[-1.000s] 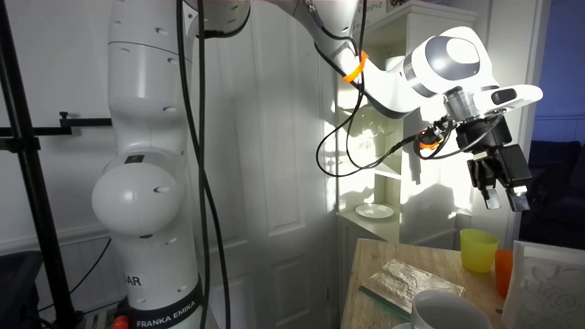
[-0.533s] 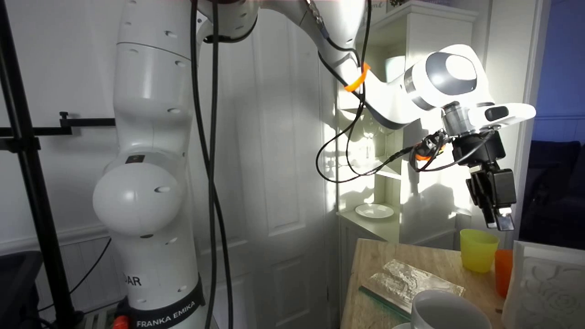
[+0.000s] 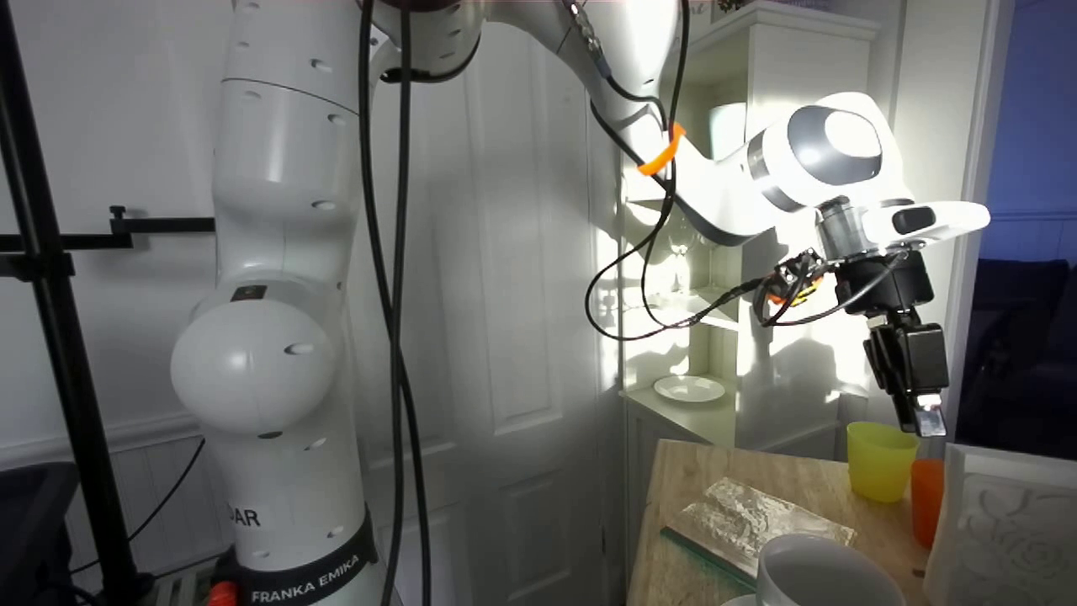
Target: Pick up tissue and out it on the cup
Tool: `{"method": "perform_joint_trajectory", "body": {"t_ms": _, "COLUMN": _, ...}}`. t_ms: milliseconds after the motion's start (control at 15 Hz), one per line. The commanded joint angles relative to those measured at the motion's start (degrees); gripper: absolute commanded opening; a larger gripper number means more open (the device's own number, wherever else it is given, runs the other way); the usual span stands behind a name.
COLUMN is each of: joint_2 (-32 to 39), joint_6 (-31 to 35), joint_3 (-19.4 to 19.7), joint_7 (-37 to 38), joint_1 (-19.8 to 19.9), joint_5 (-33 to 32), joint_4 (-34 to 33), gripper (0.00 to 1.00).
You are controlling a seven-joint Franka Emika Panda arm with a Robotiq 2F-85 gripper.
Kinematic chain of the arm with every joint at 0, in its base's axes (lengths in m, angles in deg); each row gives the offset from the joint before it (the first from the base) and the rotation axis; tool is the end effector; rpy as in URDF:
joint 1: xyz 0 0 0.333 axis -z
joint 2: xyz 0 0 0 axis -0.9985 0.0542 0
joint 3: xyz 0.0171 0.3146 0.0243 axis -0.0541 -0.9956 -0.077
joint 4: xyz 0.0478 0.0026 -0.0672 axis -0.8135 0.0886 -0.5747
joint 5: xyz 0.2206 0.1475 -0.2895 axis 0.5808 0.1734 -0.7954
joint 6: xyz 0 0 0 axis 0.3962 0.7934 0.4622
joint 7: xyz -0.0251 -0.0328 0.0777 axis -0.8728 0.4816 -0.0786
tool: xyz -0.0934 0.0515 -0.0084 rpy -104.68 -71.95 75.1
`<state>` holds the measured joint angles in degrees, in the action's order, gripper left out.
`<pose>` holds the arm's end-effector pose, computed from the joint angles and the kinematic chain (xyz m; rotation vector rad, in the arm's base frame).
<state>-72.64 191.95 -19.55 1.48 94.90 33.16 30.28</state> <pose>0.5444 -0.2515 0.3691 2.4013 -1.2601 0.0765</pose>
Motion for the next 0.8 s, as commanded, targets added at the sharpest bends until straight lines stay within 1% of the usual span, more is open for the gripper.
{"method": "perform_joint_trajectory", "body": {"t_ms": 0, "joint_2": 0.64, "joint_6": -0.27, "joint_3": 0.45, "joint_7": 2.71, "joint_1": -0.32, "joint_5": -1.77, "joint_4": -1.14, "gripper": 0.40}}
{"method": "perform_joint_trajectory", "body": {"t_ms": 200, "joint_2": 0.93, "joint_6": -0.22, "joint_3": 0.57, "joint_7": 3.90, "joint_1": -0.42, "joint_5": -2.76, "joint_4": -1.32, "gripper": 0.38}}
{"method": "perform_joint_trajectory", "body": {"t_ms": 467, "joint_2": 1.43, "joint_6": -0.59, "joint_3": 0.64, "joint_7": 5.29, "joint_1": -0.46, "joint_5": -3.95, "joint_4": -1.64, "gripper": 0.38}}
{"method": "perform_joint_trajectory", "body": {"t_ms": 733, "joint_2": 1.70, "joint_6": -0.43, "joint_3": 0.73, "joint_7": 6.76, "joint_1": -0.49, "joint_5": -5.47, "joint_4": -1.71, "gripper": 0.33}}
